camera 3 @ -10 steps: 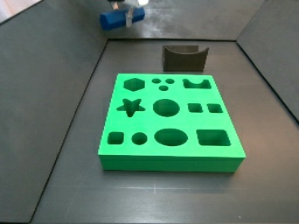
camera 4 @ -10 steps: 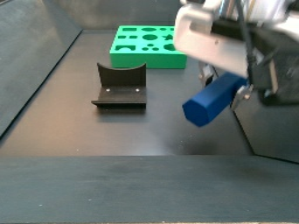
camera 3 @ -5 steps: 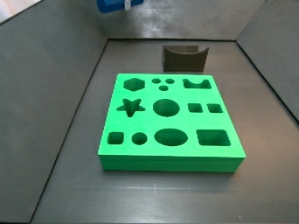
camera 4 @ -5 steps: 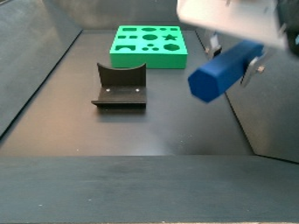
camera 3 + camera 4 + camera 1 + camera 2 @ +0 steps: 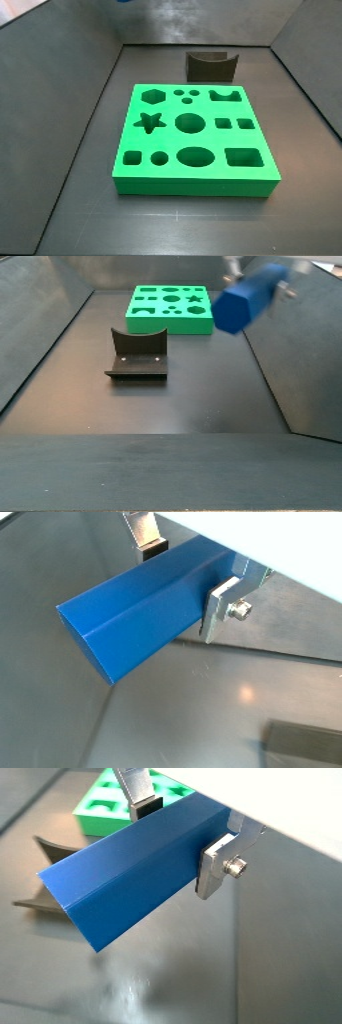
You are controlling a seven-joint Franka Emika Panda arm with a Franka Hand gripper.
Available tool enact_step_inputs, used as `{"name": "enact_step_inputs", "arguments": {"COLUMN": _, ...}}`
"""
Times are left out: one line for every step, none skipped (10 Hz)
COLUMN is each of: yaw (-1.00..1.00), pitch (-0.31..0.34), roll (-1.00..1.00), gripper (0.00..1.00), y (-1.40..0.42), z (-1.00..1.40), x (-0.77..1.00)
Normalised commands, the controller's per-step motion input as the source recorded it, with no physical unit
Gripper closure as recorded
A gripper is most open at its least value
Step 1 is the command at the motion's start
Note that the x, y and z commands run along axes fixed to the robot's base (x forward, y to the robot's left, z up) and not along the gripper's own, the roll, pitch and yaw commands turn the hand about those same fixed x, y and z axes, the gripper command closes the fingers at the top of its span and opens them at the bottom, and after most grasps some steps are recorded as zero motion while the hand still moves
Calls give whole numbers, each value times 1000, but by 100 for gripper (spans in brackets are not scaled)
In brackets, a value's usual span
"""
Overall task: Pick up the hexagon object. Move up. Place the hexagon object on the fixture. Regrasp the hexagon object. Move to above the board. Insert the hexagon object.
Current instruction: Place the hexagon object on the fixture.
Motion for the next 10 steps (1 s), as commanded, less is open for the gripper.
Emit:
{"name": "enact_step_inputs", "arguments": {"yaw": 1000, "pitch": 38, "roll": -85, "gripper": 100, "y": -1000, "z": 85, "x": 878}}
{"name": "enact_step_inputs", "arguments": {"yaw": 1000, "pitch": 50, "roll": -98, "gripper": 100, "y": -1000, "z": 79, "x": 941}}
{"name": "enact_step_inputs", "arguments": {"yaw": 1000, "pitch": 63, "roll": -112, "gripper": 100, "y": -967, "z": 74, "x": 1000}}
{"name": "enact_step_inputs", "arguments": {"yaw": 1000, "pitch": 86, "roll": -130, "gripper": 100, "y": -815, "z": 63, "x": 1000}}
{"name": "enact_step_inputs", "arguments": {"yaw": 1000, "pitch": 114, "roll": -146, "gripper": 100, "y": -687, "z": 52, "x": 1000}}
{"name": "enact_step_inputs", "arguments": {"yaw": 1000, "pitch": 152, "roll": -164, "gripper": 100, "y": -531, "z": 40, "x": 1000}}
{"name": "enact_step_inputs", "arguments": {"yaw": 926, "pitch": 209, "roll": -187, "gripper": 100, "y": -332, "z": 29, "x": 1000}}
{"name": "enact_step_inputs", "arguments": {"yaw": 685, "pitch": 208, "roll": -169, "gripper": 100, "y": -236, "z": 26, "x": 941}}
{"name": "enact_step_inputs", "arguments": {"yaw": 457, "pitch": 198, "roll": -132, "gripper": 100, "y": -149, "z": 20, "x": 847}}
{"name": "enact_step_inputs", "arguments": {"yaw": 256, "pitch": 182, "roll": -92, "gripper": 100, "y": -77, "z": 13, "x": 714}}
